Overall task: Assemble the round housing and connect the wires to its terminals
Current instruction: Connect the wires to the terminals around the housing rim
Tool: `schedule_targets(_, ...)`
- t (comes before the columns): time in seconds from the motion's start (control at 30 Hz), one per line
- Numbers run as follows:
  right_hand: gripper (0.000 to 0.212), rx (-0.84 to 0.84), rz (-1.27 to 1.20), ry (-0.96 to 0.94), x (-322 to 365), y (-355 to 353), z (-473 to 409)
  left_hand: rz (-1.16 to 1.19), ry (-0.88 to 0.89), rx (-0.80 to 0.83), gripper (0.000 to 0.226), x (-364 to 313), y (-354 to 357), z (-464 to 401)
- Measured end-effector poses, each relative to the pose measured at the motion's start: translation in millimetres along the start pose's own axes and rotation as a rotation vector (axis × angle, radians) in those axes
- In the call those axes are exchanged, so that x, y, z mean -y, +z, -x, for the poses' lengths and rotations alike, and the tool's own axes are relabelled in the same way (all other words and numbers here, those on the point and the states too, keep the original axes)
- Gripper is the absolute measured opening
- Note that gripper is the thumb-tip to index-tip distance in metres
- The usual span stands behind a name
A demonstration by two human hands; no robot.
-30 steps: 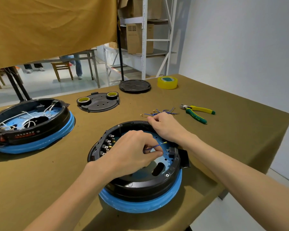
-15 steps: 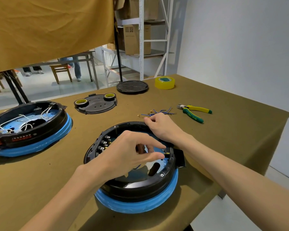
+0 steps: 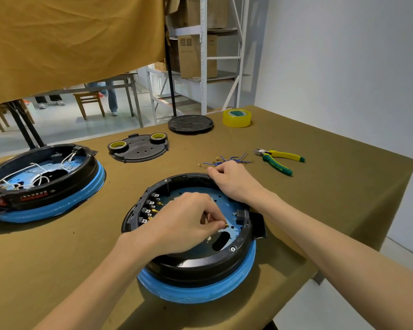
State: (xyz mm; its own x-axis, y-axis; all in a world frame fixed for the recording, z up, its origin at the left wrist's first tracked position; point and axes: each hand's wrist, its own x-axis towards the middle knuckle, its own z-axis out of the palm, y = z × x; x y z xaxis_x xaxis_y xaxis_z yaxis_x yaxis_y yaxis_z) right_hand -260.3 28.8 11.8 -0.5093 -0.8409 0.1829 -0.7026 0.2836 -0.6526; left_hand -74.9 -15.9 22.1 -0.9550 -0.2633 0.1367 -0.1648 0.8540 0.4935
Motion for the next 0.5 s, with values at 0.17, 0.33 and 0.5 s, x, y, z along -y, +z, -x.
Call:
schedule_targets(0.17, 0.052, 0.004, -0.001, 0.008, -0.9, 0.4, -0.3, 0.019, -0.044, 0.032, 0.01, -1.3, 4.0, -6.6)
schedule_targets(0.33, 0.053, 0.013, 0.019, 0.017, 1.1, 0.5, -0.5, 0.019, -0.067, 0.007, 0.011, -0.4, 4.6, -10.3)
schedule_targets(0.5, 0.053, 0.012, 0.015, 0.026, 2.3, 0.1, 0.6, 0.031, -0.062, -0.001, 0.011, -1.4, 4.8, -11.1)
